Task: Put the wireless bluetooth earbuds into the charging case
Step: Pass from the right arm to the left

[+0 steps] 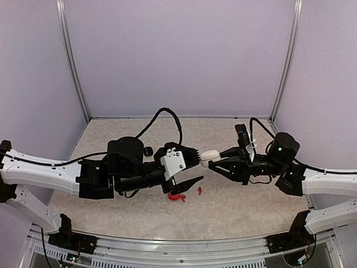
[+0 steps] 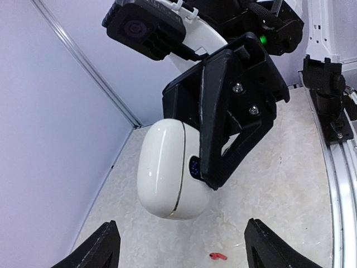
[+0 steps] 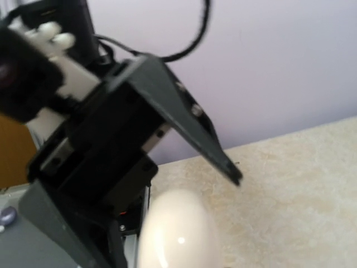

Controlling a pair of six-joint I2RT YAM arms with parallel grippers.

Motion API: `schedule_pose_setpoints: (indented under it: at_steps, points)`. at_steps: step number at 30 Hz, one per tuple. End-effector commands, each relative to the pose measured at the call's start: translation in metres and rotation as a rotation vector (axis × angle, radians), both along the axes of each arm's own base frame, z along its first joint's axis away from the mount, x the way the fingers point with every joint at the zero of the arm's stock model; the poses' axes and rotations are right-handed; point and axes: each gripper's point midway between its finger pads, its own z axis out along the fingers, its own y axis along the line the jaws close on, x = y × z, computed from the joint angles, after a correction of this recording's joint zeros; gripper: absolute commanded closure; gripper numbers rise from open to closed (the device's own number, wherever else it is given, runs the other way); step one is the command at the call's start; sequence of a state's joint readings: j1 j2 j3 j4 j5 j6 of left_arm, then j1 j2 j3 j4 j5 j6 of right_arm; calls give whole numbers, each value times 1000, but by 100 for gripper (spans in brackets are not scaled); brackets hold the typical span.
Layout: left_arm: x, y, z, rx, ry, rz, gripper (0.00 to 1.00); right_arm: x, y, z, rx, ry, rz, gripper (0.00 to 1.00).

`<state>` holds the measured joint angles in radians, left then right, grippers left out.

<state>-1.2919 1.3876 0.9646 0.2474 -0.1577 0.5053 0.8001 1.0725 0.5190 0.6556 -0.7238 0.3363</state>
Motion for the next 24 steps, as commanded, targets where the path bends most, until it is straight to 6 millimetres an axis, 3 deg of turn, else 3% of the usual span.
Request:
schedule_pose_setpoints:
  at_steps: [1,9,15,24]
  points:
    - [16,5,19,-20,-149,127,23,9,4,9,14,111,-4,100]
    - [8,-9,11,29,-207,86,24,6,9,3,9,178,38,100]
    - [5,-19,-2,98,-221,59,31,3,11,4,12,176,45,100]
    - [6,-23,-3,114,-287,88,39,5,11,-2,4,204,26,100]
